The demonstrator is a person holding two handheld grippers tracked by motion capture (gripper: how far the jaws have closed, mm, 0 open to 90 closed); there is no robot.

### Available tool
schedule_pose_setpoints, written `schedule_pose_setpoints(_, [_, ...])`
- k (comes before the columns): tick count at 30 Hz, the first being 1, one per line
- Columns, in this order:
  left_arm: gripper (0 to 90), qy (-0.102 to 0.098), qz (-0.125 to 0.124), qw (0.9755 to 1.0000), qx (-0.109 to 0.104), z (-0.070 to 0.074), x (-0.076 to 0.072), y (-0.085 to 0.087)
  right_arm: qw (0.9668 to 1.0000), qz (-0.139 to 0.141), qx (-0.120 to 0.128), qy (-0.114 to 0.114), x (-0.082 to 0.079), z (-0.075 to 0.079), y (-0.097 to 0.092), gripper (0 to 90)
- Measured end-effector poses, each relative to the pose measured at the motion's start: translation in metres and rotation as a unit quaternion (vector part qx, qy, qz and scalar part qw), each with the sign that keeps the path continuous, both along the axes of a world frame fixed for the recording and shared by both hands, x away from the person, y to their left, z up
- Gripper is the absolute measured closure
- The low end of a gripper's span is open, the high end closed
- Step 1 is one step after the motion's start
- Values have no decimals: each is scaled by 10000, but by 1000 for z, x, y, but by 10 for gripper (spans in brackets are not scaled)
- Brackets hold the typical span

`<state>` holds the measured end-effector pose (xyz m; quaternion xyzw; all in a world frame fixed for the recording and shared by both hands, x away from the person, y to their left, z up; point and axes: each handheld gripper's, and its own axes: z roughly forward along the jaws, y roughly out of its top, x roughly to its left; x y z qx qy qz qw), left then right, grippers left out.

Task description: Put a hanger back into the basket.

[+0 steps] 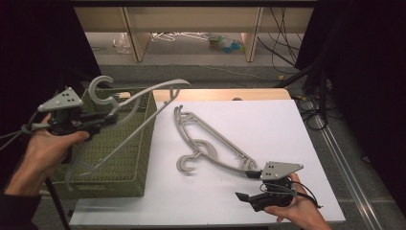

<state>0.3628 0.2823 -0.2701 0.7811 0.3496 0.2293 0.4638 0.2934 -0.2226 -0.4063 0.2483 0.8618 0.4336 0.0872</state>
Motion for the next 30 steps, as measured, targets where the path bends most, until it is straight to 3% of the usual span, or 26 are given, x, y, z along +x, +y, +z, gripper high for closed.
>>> schedule_pose_setpoints(8, [791, 117, 654, 9978, 17, -28, 30, 53, 10000, 76, -36, 38, 2, -5, 2, 256])
schedule_pose_setpoints(12, [791, 133, 805, 9967, -28, -43, 39, 69, 9999, 59, -52, 101, 3, -7, 2, 257])
schedule_pose_setpoints(14, [791, 129, 784, 9968, -48, -52, 45, 74, 9999, 102, -64, 98, 3, -8, 3, 257])
schedule_pose_setpoints(17, [792, 165, 811, 9966, 21, -54, 50, 75, 9998, 113, -76, 115, 3, -9, 2, 257])
schedule_pose_setpoints(22, [791, 224, 881, 9952, 360, -59, 57, 77, 9998, 111, -87, 131, 4, -9, 2, 257])
schedule_pose_setpoints(26, [791, 287, 1014, 9932, 485, -63, 61, 84, 9998, 135, -89, 148, 3, -10, 2, 258])
schedule_pose_setpoints(29, [790, 345, 945, 9939, 461, -68, 62, 90, 9998, 118, -84, 133, 4, -10, 2, 258])
schedule_pose_setpoints(30, [791, 402, 937, 9933, 550, -70, 62, 91, 9998, 115, -84, 136, 4, -10, 2, 259])
